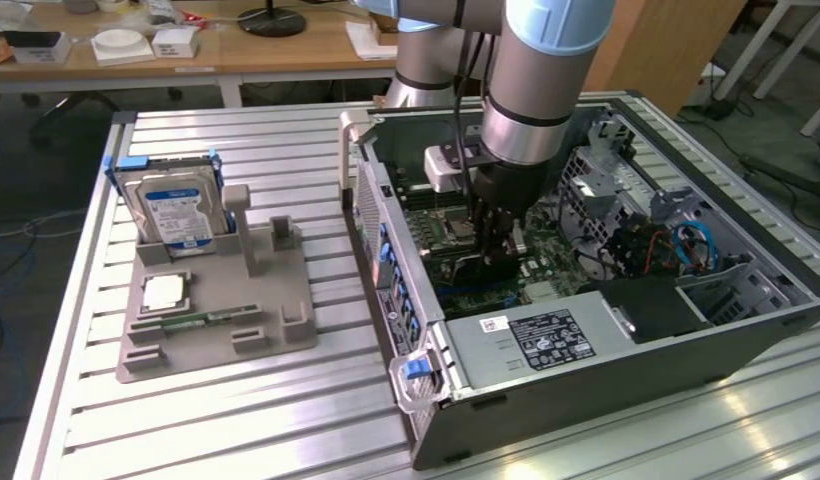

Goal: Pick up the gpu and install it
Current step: 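Insert the gpu into the slot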

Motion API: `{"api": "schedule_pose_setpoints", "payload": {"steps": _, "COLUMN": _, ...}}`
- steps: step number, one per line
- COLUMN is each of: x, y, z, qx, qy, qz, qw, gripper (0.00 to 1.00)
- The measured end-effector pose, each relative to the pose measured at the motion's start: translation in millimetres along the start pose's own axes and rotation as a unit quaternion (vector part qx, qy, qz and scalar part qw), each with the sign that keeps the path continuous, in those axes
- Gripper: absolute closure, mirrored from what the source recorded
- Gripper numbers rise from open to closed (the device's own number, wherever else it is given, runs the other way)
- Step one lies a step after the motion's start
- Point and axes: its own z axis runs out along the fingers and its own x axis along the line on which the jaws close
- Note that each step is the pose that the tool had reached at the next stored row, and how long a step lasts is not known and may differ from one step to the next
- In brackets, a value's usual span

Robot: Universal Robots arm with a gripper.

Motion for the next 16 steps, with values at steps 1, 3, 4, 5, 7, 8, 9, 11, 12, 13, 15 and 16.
{"api": "schedule_pose_setpoints", "payload": {"steps": 1, "x": 0.0, "y": 0.0, "z": 0.0, "qx": 0.0000, "qy": 0.0000, "qz": 0.000, "qw": 1.0000, "gripper": 0.75}}
{"api": "schedule_pose_setpoints", "payload": {"steps": 3, "x": 0.0, "y": 0.0, "z": 0.0, "qx": 0.0000, "qy": 0.0000, "qz": 0.000, "qw": 1.0000, "gripper": 0.75}}
{"api": "schedule_pose_setpoints", "payload": {"steps": 4, "x": 0.0, "y": 0.0, "z": 0.1, "qx": 0.0000, "qy": 0.0001, "qz": 0.000, "qw": 1.0000, "gripper": 0.75}}
{"api": "schedule_pose_setpoints", "payload": {"steps": 5, "x": 0.1, "y": 0.0, "z": 0.5, "qx": 0.0000, "qy": 0.0002, "qz": 0.000, "qw": 1.0000, "gripper": 0.75}}
{"api": "schedule_pose_setpoints", "payload": {"steps": 7, "x": 0.0, "y": 0.2, "z": 2.1, "qx": -0.0001, "qy": 0.0001, "qz": 0.000, "qw": 1.0000, "gripper": 0.75}}
{"api": "schedule_pose_setpoints", "payload": {"steps": 8, "x": 0.0, "y": 0.2, "z": 3.5, "qx": 0.0003, "qy": -0.0003, "qz": 0.000, "qw": 1.0000, "gripper": 0.75}}
{"api": "schedule_pose_setpoints", "payload": {"steps": 9, "x": 0.0, "y": 0.2, "z": 4.4, "qx": 0.0001, "qy": 0.0000, "qz": 0.000, "qw": 1.0000, "gripper": 0.75}}
{"api": "schedule_pose_setpoints", "payload": {"steps": 11, "x": 0.1, "y": 0.5, "z": 6.3, "qx": -0.0001, "qy": 0.0002, "qz": 0.000, "qw": 1.0000, "gripper": 0.75}}
{"api": "schedule_pose_setpoints", "payload": {"steps": 12, "x": 0.1, "y": 0.6, "z": 6.3, "qx": -0.0001, "qy": 0.0002, "qz": 0.000, "qw": 1.0000, "gripper": 0.75}}
{"api": "schedule_pose_setpoints", "payload": {"steps": 13, "x": 0.1, "y": 0.6, "z": 6.4, "qx": 0.0000, "qy": 0.0001, "qz": 0.000, "qw": 1.0000, "gripper": 0.75}}
{"api": "schedule_pose_setpoints", "payload": {"steps": 15, "x": 0.1, "y": 0.6, "z": 6.5, "qx": 0.0000, "qy": 0.0001, "qz": 0.000, "qw": 1.0000, "gripper": 0.75}}
{"api": "schedule_pose_setpoints", "payload": {"steps": 16, "x": 0.0, "y": 0.6, "z": 6.5, "qx": 0.0000, "qy": 0.0001, "qz": 0.000, "qw": 1.0000, "gripper": 0.75}}
